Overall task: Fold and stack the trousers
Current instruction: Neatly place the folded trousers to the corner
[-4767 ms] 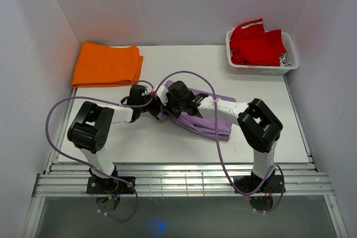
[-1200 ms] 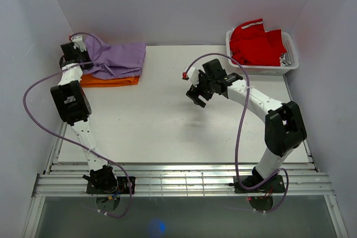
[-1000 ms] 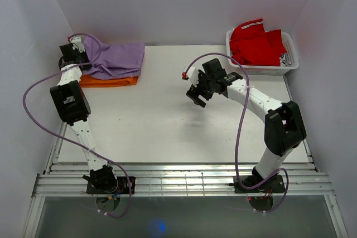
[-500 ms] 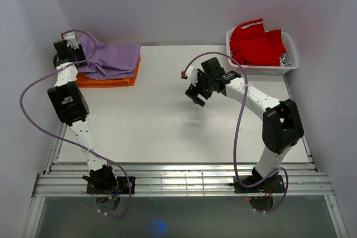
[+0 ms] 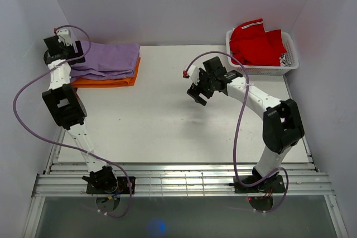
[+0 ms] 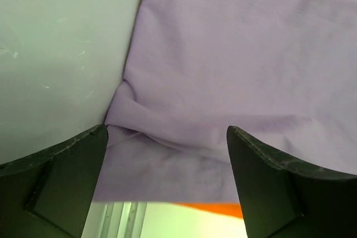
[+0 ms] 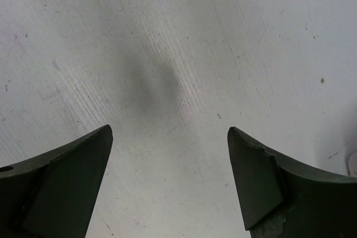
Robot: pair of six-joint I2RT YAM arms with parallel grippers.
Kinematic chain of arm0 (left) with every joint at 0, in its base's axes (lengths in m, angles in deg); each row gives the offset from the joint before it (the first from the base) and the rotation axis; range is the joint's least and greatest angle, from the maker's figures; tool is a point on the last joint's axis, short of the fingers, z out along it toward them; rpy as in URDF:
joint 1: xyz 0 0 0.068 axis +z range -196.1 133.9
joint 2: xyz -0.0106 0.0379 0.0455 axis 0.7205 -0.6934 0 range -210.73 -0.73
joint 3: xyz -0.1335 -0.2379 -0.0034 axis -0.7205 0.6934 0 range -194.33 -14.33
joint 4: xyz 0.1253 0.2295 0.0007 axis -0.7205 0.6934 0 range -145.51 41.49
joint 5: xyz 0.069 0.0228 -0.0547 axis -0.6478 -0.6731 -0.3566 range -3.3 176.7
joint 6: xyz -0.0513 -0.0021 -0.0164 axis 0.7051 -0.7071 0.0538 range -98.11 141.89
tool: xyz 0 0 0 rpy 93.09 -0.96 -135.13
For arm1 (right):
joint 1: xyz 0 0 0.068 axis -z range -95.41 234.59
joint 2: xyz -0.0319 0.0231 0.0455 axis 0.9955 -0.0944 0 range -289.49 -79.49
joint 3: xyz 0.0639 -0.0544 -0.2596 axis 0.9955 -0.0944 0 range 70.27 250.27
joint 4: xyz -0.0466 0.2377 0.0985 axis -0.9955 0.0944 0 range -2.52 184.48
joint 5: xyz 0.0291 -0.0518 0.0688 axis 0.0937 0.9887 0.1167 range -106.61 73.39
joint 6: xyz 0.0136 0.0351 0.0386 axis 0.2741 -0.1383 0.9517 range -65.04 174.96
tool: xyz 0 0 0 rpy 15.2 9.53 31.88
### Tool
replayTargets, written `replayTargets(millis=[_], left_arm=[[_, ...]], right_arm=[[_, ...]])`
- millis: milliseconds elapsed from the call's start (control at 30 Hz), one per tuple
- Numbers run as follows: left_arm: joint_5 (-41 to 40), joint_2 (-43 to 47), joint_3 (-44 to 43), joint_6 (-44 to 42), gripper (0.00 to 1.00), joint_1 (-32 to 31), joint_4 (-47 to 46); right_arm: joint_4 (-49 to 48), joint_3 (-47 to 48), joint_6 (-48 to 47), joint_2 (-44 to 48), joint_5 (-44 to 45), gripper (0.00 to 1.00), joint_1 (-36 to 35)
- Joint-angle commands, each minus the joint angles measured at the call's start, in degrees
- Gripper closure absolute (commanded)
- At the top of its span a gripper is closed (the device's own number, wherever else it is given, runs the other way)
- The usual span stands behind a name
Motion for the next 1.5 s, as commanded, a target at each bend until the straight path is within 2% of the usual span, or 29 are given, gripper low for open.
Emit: replayTargets(millis=[0, 133, 167, 333, 500, 733, 867, 1000, 1200, 1267, 1400, 1467], left_arm=[[8.4, 9.6, -0.7, -2.4, 0.02, 0.8, 6.2], [20.6, 7.6, -5.8, -0.4, 0.03, 0.2, 12.6], [21.4, 6.8, -7.0, 0.1, 0.06, -0.3, 13.1], [19.7, 1.0, -7.5, 0.4, 0.09, -5.3, 12.9], [14.8, -2.0, -6.1, 2.4, 0.12, -5.6, 13.8], [12.8, 6.0, 10.3, -0.1, 0.13, -4.7, 14.5], [13.7, 14.5, 20.9, -1.9, 0.1, -4.4, 12.2], [16.9, 18.7, 21.4, -2.0, 0.02, -4.3, 13.0], [14.3, 23.0, 13.9, 3.4, 0.02, -4.7, 16.8], [14.2, 25.4, 13.1, 3.4, 0.02, -4.7, 19.0], [16.0, 33.2, 19.0, 1.6, 0.02, -4.7, 24.0], [16.1, 40.0, 27.2, 0.7, 0.02, -4.7, 24.1]], right_arm=[[0.3, -0.8, -0.3, 2.9, -0.5, 0.11, 1.4], [0.4, -3.4, 0.2, 4.6, -1.5, 0.11, 2.5], [0.4, -3.9, 0.3, 4.9, -1.7, 0.11, 2.6], [0.6, -6.4, 1.8, 6.4, -2.0, 0.11, 2.9], [0.9, -9.0, 2.5, 8.5, -1.5, 0.11, 3.6], [1.0, -15.6, 3.0, 14.9, -0.7, 0.1, 5.1], [1.1, -18.6, 3.1, 18.6, 0.0, 0.09, 5.8], [1.1, -20.8, 3.0, 22.6, 0.8, 0.07, 6.7], [1.6, -20.2, 3.0, 26.2, -1.9, 0.01, 12.2], [3.0, -19.9, 3.7, 27.8, -4.7, 0.05, 15.9], [6.8, -21.9, 7.0, 34.4, -8.4, 0.09, 22.1], [7.5, -24.9, 8.2, 37.5, -8.8, 0.1, 24.9]])
